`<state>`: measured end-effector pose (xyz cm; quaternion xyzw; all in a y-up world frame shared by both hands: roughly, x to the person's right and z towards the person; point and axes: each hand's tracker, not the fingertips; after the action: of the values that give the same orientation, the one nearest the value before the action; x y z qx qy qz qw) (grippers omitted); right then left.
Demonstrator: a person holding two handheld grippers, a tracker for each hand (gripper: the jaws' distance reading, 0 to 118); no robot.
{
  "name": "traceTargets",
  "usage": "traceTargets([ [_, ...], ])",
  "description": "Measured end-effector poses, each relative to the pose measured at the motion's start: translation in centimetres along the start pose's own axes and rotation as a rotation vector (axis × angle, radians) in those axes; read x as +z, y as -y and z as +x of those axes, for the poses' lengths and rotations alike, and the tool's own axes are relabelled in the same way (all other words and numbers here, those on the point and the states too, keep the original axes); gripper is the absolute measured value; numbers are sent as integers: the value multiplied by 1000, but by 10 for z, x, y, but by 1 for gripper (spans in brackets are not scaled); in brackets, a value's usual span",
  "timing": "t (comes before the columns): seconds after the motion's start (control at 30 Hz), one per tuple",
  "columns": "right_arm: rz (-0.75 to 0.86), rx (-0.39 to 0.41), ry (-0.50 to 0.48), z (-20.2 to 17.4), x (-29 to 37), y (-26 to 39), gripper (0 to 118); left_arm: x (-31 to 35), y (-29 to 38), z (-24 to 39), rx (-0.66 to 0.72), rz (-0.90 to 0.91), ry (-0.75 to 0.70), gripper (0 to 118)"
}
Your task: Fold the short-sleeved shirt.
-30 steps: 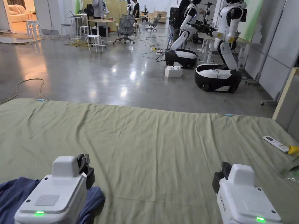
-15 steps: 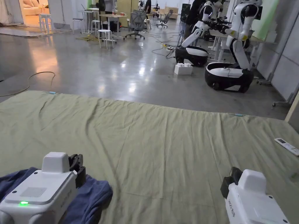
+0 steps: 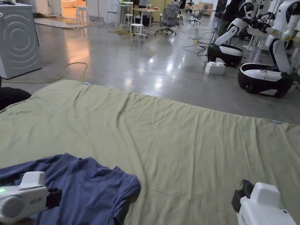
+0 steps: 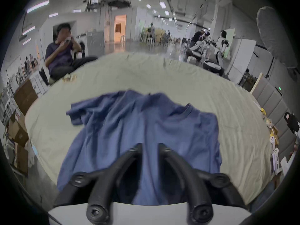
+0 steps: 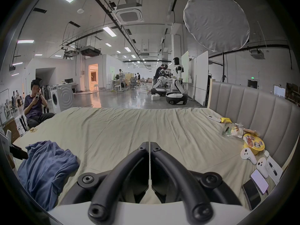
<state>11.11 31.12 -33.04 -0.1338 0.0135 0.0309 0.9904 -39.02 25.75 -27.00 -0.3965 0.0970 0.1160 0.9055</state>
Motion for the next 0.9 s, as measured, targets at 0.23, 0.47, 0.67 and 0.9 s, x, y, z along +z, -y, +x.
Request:
traceTargets([
  [0.23, -25, 27, -22, -14, -3, 7, 2, -51, 19, -17, 67, -136, 65, 117],
  [0.47, -49, 43, -22, -17, -4, 12, 2, -87, 28, 20, -132, -276, -42, 90],
  [0.67, -48, 49, -22, -17, -3, 14, 2, -63, 42, 44, -183, -177, -102, 78],
  [0.9, -67, 41, -26, -16, -3, 21, 2, -51, 49, 39, -209, -103, -118, 10],
])
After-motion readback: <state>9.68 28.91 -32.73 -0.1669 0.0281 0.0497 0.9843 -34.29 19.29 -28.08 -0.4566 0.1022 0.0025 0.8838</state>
